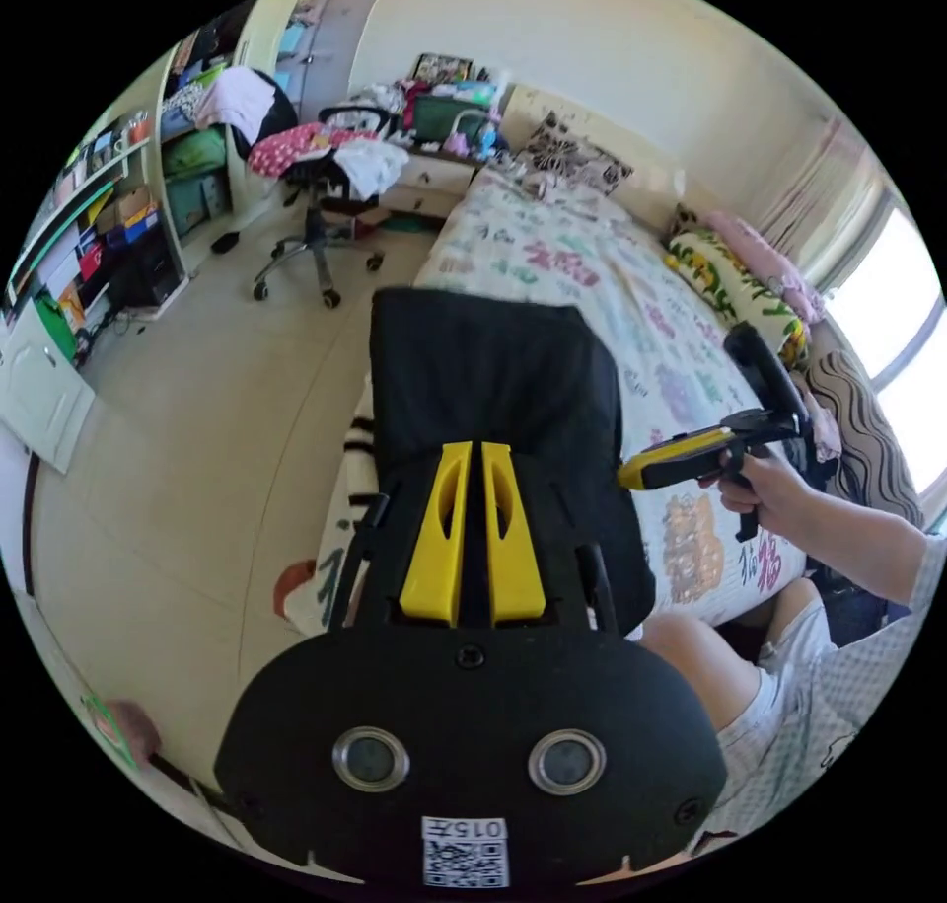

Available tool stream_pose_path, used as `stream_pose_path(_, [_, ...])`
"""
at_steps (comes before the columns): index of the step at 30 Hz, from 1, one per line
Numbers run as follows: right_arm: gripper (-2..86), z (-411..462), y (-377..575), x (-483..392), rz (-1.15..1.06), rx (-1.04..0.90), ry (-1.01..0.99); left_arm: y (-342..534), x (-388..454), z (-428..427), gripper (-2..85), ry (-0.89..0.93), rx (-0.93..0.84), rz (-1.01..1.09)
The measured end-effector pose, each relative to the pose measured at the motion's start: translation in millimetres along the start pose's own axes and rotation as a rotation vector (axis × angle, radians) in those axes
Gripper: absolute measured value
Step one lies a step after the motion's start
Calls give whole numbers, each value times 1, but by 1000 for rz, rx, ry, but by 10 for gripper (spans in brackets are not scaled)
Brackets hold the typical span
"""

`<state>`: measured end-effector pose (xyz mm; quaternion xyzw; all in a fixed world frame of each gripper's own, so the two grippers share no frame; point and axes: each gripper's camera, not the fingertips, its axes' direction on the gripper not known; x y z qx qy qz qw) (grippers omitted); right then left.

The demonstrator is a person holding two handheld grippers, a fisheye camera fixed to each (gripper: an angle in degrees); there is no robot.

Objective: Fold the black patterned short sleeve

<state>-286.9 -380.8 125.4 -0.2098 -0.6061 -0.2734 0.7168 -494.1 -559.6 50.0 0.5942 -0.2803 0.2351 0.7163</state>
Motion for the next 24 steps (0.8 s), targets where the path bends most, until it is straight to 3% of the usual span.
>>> stream_pose_path(6, [49,-31,65,14,-96,94,-144,62,48,7,33,-11,102,-18])
stream_pose_path(9, [51,-85,147,34,-117,172,73,101,100,15,47,155,165,37])
stream_pose_path(11, [45,-137,223,69,13,237,250,129,156,39,53,284,172,84])
stream_pose_path(16, [47,-252,390,140,413,432,435,151,302,113,67,459,104,231])
stream_pose_path(19, [53,-317,484,168,616,534,547,154,407,162,73,754,-6,366])
stream_pose_path(24, [64,-403,608,218,906,645,626,179,578,231,84,856,-201,590])
